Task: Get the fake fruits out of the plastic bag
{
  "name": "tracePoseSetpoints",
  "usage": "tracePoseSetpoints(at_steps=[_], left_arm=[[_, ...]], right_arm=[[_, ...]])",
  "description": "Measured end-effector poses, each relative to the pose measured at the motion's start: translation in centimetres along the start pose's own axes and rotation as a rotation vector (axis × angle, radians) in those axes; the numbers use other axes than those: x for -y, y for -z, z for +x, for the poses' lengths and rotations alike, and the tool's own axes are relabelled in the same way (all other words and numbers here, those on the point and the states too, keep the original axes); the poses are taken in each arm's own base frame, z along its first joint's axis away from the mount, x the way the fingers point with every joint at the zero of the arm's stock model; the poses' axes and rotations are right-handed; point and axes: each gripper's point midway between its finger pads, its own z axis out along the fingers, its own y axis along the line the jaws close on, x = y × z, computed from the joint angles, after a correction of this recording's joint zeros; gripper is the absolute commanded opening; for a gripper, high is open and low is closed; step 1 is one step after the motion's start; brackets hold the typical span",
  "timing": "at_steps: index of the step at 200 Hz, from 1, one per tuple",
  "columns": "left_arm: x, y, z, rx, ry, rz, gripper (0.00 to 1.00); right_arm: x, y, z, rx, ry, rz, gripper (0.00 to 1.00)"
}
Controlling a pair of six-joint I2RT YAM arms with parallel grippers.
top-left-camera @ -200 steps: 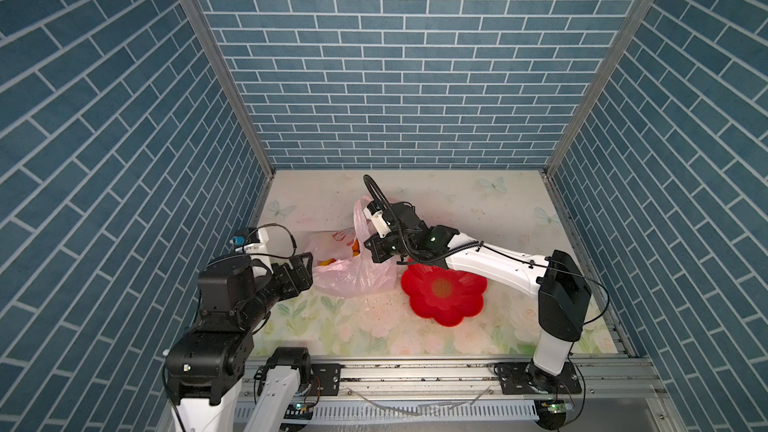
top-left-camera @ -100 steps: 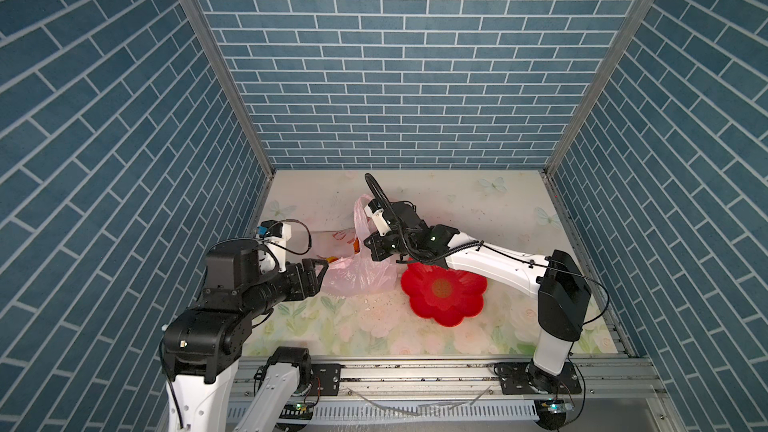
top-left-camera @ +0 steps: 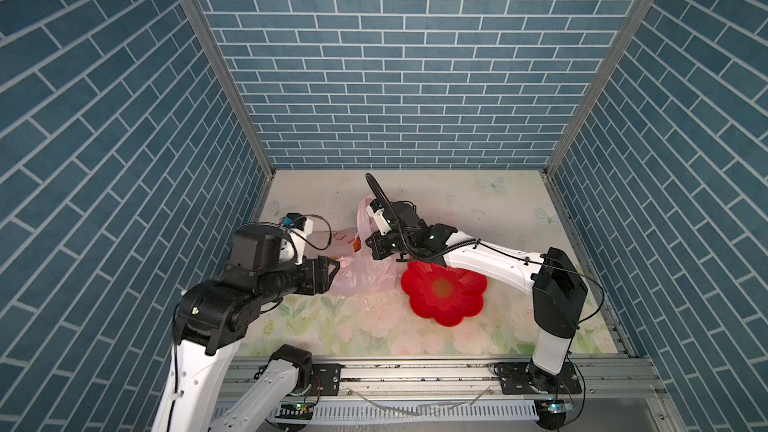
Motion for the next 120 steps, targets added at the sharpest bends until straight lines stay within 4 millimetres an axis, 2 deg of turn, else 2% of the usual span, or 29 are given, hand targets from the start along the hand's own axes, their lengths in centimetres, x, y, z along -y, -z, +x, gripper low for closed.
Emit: tracePoseSetpoints(at_steps=[24,53,120], left_arm=[[0.9,-2.2,-0.1,-0.053,-0.136,-0.048,0.76],[1.0,-4.2,-0.8,-0.069,-0.229,-0.128,0.71],[2.2,-4.5,-1.7,-0.043,-0.394,-0.207,0.73]], right_arm=[[0.0,0.0,0.0,0.000,-0.001,0.000,0.00],[0.1,0.0,0.0,-0.001,-0.001,0.001,0.00],[0.2,0.0,0.0,-0.003,-0.005,-0.001,0.00]])
